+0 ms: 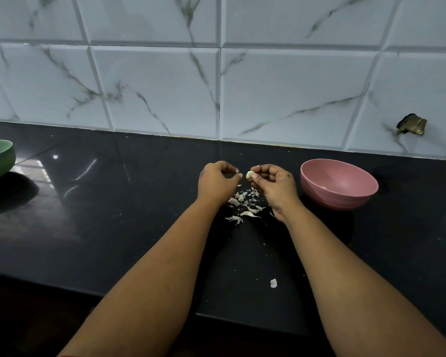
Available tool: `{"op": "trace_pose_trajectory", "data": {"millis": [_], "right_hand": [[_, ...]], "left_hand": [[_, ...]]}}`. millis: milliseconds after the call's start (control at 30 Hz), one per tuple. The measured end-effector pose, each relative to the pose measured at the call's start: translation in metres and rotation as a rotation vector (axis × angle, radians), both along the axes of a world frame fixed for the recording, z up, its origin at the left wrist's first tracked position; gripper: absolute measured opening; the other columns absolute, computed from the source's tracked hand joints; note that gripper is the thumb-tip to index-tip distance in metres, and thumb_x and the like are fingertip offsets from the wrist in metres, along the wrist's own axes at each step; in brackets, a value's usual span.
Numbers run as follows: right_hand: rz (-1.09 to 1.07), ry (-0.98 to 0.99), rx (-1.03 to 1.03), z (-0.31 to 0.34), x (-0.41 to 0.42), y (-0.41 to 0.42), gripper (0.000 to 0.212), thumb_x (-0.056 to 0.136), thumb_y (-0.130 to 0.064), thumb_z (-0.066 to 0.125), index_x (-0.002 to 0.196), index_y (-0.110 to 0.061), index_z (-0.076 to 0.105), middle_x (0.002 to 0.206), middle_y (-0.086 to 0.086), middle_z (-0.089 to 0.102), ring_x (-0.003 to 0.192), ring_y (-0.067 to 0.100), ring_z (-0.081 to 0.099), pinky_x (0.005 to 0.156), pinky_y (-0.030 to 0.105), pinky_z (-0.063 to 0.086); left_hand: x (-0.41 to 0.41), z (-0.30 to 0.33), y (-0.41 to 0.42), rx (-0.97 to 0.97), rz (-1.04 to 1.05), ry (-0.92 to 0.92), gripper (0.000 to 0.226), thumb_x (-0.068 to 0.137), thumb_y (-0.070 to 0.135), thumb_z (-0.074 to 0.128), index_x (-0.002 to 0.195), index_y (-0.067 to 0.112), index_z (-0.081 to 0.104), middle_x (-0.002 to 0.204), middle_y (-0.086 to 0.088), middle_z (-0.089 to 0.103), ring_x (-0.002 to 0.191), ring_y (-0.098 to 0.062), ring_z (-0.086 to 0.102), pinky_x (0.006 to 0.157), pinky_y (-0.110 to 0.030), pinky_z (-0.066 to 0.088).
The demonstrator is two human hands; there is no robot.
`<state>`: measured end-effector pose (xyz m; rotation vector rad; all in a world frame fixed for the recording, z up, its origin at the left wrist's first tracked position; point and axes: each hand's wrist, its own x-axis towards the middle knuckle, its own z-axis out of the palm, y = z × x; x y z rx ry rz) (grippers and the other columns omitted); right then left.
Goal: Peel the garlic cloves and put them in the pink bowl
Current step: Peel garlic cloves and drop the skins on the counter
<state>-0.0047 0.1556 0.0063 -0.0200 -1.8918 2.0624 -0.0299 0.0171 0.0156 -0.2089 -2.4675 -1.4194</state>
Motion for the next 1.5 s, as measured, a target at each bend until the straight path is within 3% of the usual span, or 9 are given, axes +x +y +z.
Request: {"op": "trace_pose_trajectory", "data": {"millis": [167,267,433,633,800,1033,1200,1500], "right_hand": [[-0.027,-0.010,0.005,0.001,0.000,0.000,0.014,0.088,0.006,0.063,0.093,-0.007,0.068,0.086,0.010,0.071,0.074,0.011,0.066,0.065,0.016,0.052],[-0.033,-0.011,0.012,0.001,0.001,0.000,0.014,0.087,0.005,0.064,0.092,-0.007,0.068,0.089,0.013,0.071,0.074,0.012,0.066,0.065,0.016,0.053],[-0.026,-0.009,0.028,0.001,0.001,0.000,0.014,0.086,0.002,0.067,0.087,-0.011,0.068,0.087,0.011,0.072,0.078,0.013,0.067,0.068,0.019,0.053],[-0.027,-0.009,0.043,0.002,0.002,0.000,0.011,0.084,0.001,0.071,0.089,-0.009,0.068,0.081,0.008,0.070,0.071,0.009,0.066,0.068,0.017,0.054],[-0.021,0.003,0.113,0.000,0.001,-0.001,0.009,0.082,-0.003,0.074,0.087,-0.011,0.071,0.082,0.008,0.071,0.075,0.012,0.067,0.074,0.023,0.057],[-0.009,0.031,0.146,-0.001,0.001,-0.003,0.015,0.082,0.002,0.072,0.085,-0.013,0.070,0.083,0.007,0.073,0.080,0.014,0.069,0.077,0.024,0.056],[-0.008,0.040,0.121,0.000,0.002,-0.004,0.013,0.082,0.002,0.072,0.086,-0.011,0.069,0.084,0.009,0.073,0.080,0.015,0.069,0.078,0.024,0.057],[-0.004,0.046,0.059,0.000,0.001,-0.006,0.013,0.082,0.003,0.071,0.087,-0.009,0.068,0.086,0.012,0.071,0.082,0.016,0.069,0.081,0.028,0.057]], "left_hand": [[0.003,0.002,0.000,-0.043,0.021,0.015,0.025,0.075,0.020,0.082,0.063,0.012,0.062,0.075,0.003,0.066,0.082,-0.014,0.065,0.073,-0.028,0.051],[0.003,0.001,-0.001,0.000,0.032,0.029,0.035,0.072,0.018,0.084,0.062,0.017,0.050,0.074,-0.003,0.067,0.078,-0.020,0.066,0.073,-0.036,0.055],[0.003,0.000,0.002,0.031,-0.019,0.087,0.005,0.089,0.022,0.068,0.087,0.025,0.065,0.077,0.008,0.064,0.079,-0.015,0.063,0.076,-0.035,0.055],[0.004,0.000,0.004,-0.041,-0.053,0.103,0.008,0.088,0.032,0.070,0.088,0.025,0.072,0.076,0.014,0.067,0.070,0.001,0.058,0.067,-0.015,0.045],[0.005,-0.001,0.006,-0.097,-0.087,0.120,0.010,0.091,0.027,0.068,0.090,0.018,0.072,0.081,0.008,0.070,0.074,-0.006,0.062,0.067,-0.019,0.047],[0.005,0.000,0.008,-0.163,-0.103,0.129,0.013,0.095,0.013,0.058,0.093,0.011,0.070,0.076,0.008,0.061,0.071,-0.007,0.054,0.059,-0.009,0.032],[0.005,0.000,0.009,-0.141,-0.091,0.119,0.012,0.095,0.012,0.057,0.093,0.012,0.069,0.079,0.008,0.062,0.081,-0.013,0.058,0.071,-0.021,0.040],[0.005,0.000,0.012,-0.087,-0.074,0.113,0.011,0.095,0.010,0.054,0.093,0.011,0.064,0.089,0.002,0.066,0.083,-0.014,0.058,0.074,-0.025,0.043]]}}
